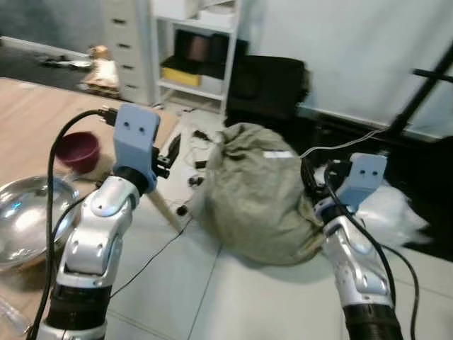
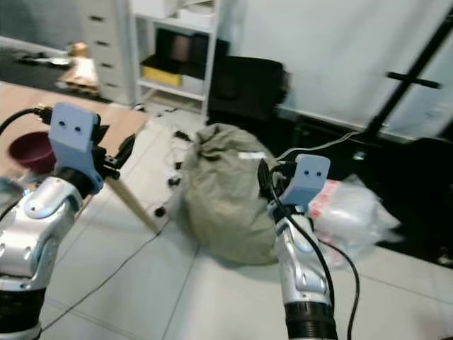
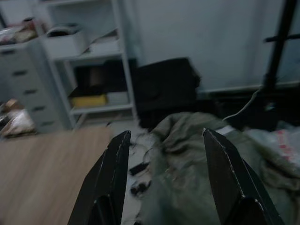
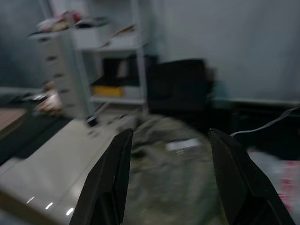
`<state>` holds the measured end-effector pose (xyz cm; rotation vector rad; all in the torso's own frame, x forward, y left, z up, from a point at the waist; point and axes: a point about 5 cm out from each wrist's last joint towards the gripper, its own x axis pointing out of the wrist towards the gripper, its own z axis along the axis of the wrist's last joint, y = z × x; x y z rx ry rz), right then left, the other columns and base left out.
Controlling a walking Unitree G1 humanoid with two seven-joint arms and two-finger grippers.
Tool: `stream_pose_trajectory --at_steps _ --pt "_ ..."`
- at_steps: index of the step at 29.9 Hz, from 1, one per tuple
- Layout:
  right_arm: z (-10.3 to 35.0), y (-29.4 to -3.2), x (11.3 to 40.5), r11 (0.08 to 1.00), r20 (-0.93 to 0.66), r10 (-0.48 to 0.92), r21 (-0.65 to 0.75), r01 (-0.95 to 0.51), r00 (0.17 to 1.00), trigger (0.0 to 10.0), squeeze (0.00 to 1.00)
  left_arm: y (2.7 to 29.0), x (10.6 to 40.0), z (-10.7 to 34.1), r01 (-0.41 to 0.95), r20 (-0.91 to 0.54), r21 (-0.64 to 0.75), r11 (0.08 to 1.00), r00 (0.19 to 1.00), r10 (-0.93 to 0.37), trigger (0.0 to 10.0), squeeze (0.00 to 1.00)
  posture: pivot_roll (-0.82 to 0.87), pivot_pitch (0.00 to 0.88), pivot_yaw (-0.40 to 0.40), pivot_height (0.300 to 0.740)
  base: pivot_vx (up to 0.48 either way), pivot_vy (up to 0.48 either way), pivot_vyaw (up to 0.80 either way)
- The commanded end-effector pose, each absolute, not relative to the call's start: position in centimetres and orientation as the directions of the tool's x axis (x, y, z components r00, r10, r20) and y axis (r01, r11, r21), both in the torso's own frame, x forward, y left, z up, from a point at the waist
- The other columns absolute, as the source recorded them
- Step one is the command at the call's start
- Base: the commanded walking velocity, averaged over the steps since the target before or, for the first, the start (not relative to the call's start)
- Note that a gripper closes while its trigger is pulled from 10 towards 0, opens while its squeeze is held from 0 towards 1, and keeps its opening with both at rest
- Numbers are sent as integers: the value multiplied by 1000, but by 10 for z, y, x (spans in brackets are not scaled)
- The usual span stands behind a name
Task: Setting the table
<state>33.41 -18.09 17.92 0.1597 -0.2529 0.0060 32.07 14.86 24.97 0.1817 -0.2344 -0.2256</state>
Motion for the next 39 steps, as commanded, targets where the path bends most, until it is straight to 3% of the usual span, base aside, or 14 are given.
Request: stream_pose_trajectory --at_steps 1,39 --pt "174 -181 332 986 236 -23 166 -17 972 10000 0 150 320 245 202 192 203 958 951 -242 10000 0 41 79 22 740 0 0 -800" --pt "176 -183 333 988 247 -19 152 -19 969 10000 0 148 322 240 222 186 197 955 948 -259 10000 0 32 56 21 740 0 0 -800"
